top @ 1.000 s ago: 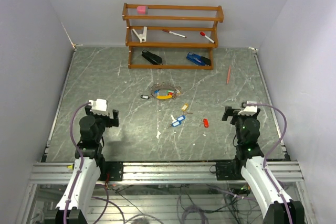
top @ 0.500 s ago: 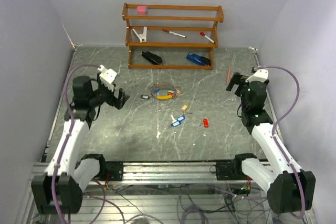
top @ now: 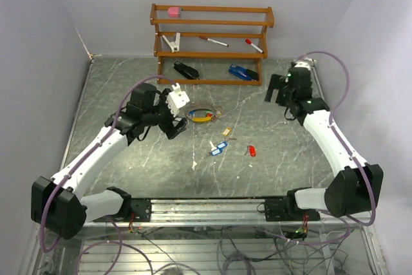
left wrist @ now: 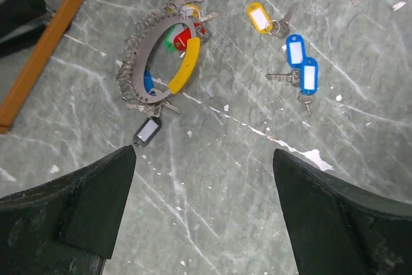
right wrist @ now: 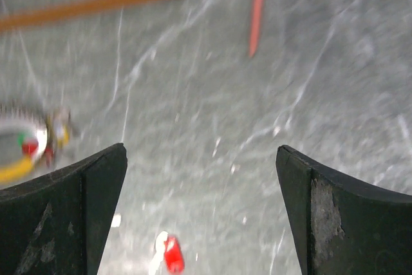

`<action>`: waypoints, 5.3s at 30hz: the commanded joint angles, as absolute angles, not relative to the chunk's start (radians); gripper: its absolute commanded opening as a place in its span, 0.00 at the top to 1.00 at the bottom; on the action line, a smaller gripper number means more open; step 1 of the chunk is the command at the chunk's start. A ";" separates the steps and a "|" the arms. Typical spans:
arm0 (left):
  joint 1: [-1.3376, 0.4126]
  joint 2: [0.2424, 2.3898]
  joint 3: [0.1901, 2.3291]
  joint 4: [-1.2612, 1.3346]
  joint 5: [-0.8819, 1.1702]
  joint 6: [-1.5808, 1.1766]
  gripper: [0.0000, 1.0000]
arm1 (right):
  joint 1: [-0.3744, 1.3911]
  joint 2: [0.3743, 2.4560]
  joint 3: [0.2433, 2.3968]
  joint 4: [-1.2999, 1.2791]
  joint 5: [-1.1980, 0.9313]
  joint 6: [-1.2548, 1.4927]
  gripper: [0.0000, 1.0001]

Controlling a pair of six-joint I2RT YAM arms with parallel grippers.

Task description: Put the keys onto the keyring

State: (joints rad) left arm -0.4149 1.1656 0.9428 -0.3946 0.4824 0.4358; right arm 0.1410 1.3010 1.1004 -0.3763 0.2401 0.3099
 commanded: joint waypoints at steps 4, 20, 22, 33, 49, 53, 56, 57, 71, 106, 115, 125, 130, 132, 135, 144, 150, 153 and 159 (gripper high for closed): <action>-0.465 1.123 0.998 -0.425 0.153 0.521 0.01 | 0.391 1.359 1.154 -0.633 0.178 0.257 0.00; -0.460 0.844 0.786 -0.467 -0.209 0.644 0.01 | 0.835 1.662 1.265 -0.506 0.253 -0.059 0.16; -0.453 0.829 0.789 -0.493 -0.207 0.669 0.01 | 0.867 1.687 1.261 -0.463 0.295 -0.118 0.15; -0.433 0.836 0.752 -0.531 -0.280 0.679 0.01 | 0.920 1.885 1.331 -0.334 0.378 -0.285 0.31; -0.329 0.762 0.778 -0.603 -0.173 0.516 0.01 | 0.919 1.988 1.268 -0.140 0.436 -0.459 0.31; -0.325 0.753 0.775 -0.617 -0.165 0.515 0.01 | 0.919 2.014 1.272 -0.114 0.443 -0.477 0.32; -0.322 0.747 0.779 -0.627 -0.162 0.511 0.01 | 0.919 2.065 1.272 -0.089 0.462 -0.492 0.32; -0.321 0.745 0.780 -0.629 -0.158 0.510 0.01 | 0.920 2.073 1.271 -0.079 0.466 -0.495 0.32; -0.319 0.756 0.774 -0.625 -0.142 0.512 0.01 | 0.872 2.168 1.304 -0.025 0.520 -0.503 0.45; -0.318 0.785 0.744 -0.562 -0.131 0.512 0.01 | 0.844 1.988 1.140 0.101 0.331 -0.660 0.49; -0.317 0.772 0.720 -0.542 -0.128 0.514 0.01 | 0.847 2.041 1.087 0.281 0.350 -0.725 0.32; -0.318 0.756 0.692 -0.519 -0.141 0.515 0.01 | 0.847 2.183 1.129 0.449 0.379 -0.761 0.45; -0.318 0.763 0.689 -0.501 -0.139 0.515 0.01 | 0.847 2.221 1.112 0.554 0.403 -0.807 0.60; -0.318 0.766 0.686 -0.495 -0.138 0.513 0.01 | 0.847 2.231 1.111 0.573 0.408 -0.819 0.67; -0.318 0.771 0.681 -0.485 -0.137 0.508 0.01 | 0.847 2.233 1.099 0.609 0.427 -0.842 0.79; -0.318 0.763 0.694 -0.483 -0.144 0.499 0.01 | 0.860 2.068 1.070 0.574 0.455 -0.846 1.00; -0.318 0.764 0.798 -0.565 -0.098 0.451 0.01 | 0.869 1.858 1.158 0.252 0.427 -0.743 1.00; -0.318 0.779 0.878 -0.618 -0.044 0.409 0.01 | 0.871 1.772 1.266 0.005 0.384 -0.644 1.00; -0.318 0.823 0.996 -0.689 0.062 0.348 0.01 | 0.871 1.679 1.429 -0.341 0.247 -0.481 1.00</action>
State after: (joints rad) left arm -0.3241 0.7994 0.9379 -0.6228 -0.0341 0.4114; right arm 0.8673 1.7367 1.3499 -0.0616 0.3489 -0.6224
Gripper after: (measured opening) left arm 0.989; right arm 0.031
